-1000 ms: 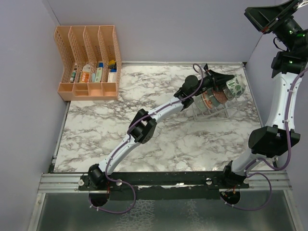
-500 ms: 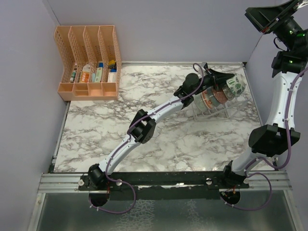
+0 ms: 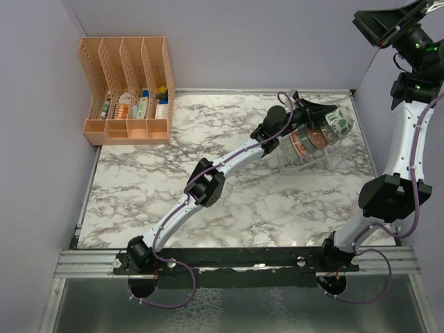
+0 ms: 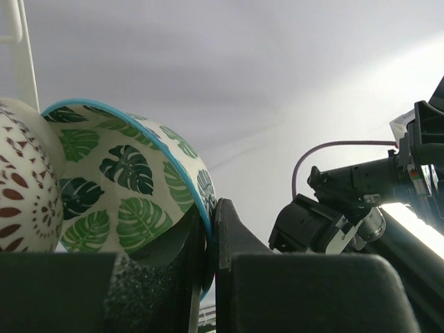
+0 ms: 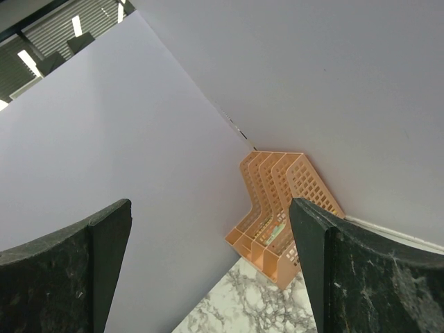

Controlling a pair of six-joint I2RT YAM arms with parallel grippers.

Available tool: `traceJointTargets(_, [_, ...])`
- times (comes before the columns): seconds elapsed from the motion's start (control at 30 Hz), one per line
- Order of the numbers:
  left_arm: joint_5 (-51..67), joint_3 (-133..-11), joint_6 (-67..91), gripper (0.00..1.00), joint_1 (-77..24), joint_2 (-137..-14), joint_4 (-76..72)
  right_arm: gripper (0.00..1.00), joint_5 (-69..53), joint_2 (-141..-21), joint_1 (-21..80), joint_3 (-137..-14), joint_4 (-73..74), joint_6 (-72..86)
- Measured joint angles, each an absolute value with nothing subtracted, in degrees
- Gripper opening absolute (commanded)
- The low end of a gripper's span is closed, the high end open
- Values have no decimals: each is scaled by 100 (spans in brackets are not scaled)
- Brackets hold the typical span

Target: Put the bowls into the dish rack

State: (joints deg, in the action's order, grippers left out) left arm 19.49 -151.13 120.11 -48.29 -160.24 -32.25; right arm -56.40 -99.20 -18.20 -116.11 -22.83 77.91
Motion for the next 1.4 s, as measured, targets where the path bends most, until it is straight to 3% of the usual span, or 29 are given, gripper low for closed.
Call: traceJointTargets(1.4, [1691,-15224,11981,24,-4683,-16326,-2724,94,-5655,-10243,-1883,-11780,-2539,7839])
